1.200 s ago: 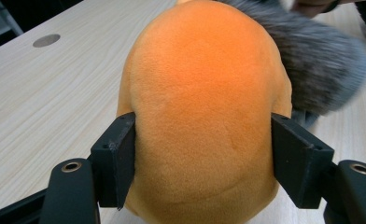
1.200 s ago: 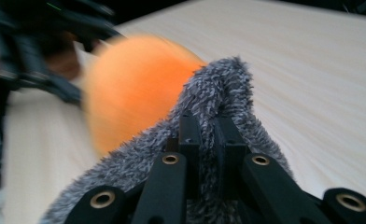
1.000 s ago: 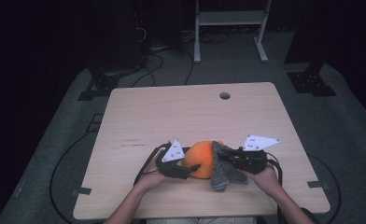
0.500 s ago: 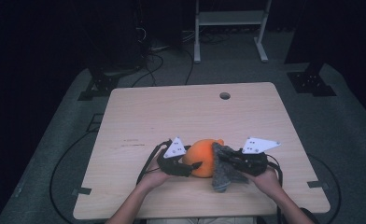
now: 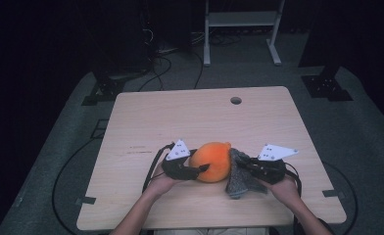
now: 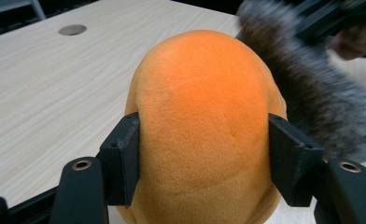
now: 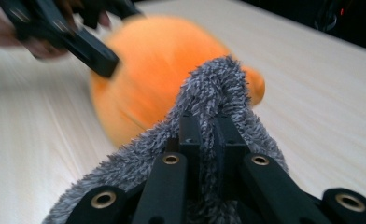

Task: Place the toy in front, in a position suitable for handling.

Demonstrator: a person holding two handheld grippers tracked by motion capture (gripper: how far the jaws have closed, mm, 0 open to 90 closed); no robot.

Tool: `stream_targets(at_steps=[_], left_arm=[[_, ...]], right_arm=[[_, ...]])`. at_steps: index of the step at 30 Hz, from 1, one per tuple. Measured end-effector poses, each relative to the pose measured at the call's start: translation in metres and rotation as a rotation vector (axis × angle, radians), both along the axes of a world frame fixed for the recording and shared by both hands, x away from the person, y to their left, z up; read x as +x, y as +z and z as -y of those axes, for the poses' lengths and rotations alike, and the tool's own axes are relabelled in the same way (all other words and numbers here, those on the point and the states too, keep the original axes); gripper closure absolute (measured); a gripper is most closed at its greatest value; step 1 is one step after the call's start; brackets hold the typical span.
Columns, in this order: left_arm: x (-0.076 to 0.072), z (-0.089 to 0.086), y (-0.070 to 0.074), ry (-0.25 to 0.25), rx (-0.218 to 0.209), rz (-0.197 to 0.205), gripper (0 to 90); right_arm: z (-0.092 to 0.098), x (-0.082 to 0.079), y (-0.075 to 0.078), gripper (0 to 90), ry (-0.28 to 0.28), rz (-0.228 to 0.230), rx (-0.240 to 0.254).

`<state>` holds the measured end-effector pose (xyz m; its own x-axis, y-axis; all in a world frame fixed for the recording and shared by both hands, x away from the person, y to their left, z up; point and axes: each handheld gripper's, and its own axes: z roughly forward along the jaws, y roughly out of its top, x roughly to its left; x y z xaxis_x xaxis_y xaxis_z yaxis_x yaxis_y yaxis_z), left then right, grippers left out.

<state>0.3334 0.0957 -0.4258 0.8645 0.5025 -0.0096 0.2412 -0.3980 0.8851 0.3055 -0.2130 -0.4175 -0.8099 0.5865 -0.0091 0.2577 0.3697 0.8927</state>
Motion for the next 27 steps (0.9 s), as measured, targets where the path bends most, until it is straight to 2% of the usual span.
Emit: stream_targets(at_steps=[2, 5, 8, 10, 13, 15, 17, 21, 25, 27], left_arm=[[0.000, 0.002, 0.000, 0.001, 0.007, 0.005, 35.1], [-0.004, 0.010, 0.002, -0.014, 0.024, 0.035, 35.2], [-0.008, 0.018, 0.003, -0.058, 0.043, 0.057, 34.7], [-0.009, 0.019, 0.001, -0.071, 0.066, 0.061, 30.9], [-0.003, 0.011, -0.002, -0.058, 0.019, 0.003, 18.6], [0.002, 0.009, -0.004, -0.047, 0.010, -0.057, 12.1], [0.007, 0.008, -0.006, -0.048, -0.001, -0.106, 10.4], [0.008, 0.006, -0.007, -0.049, -0.018, -0.137, 10.8], [0.008, 0.004, -0.008, -0.038, -0.020, -0.147, 10.0], [0.010, 0.002, -0.008, -0.028, -0.024, -0.174, 7.0]], right_arm=[[-0.003, -0.004, 0.009, 83.3, 0.017, 0.027, 0.029], [-0.016, -0.006, 0.020, 83.3, 0.066, 0.048, 0.065], [-0.034, -0.003, 0.022, 83.2, 0.091, 0.062, 0.037], [-0.039, 0.002, 0.016, 83.3, 0.092, 0.048, 0.007], [-0.036, 0.005, 0.007, 83.3, 0.092, 0.019, 0.028], [-0.035, 0.005, 0.006, 83.3, 0.093, 0.015, 0.025], [-0.036, 0.006, 0.006, 83.3, 0.093, 0.017, 0.023], [-0.036, 0.006, 0.006, 83.3, 0.095, 0.022, 0.019], [-0.036, 0.005, 0.006, 83.4, 0.094, 0.023, 0.012], [-0.035, 0.005, 0.005, 83.3, 0.095, 0.023, 0.015]])
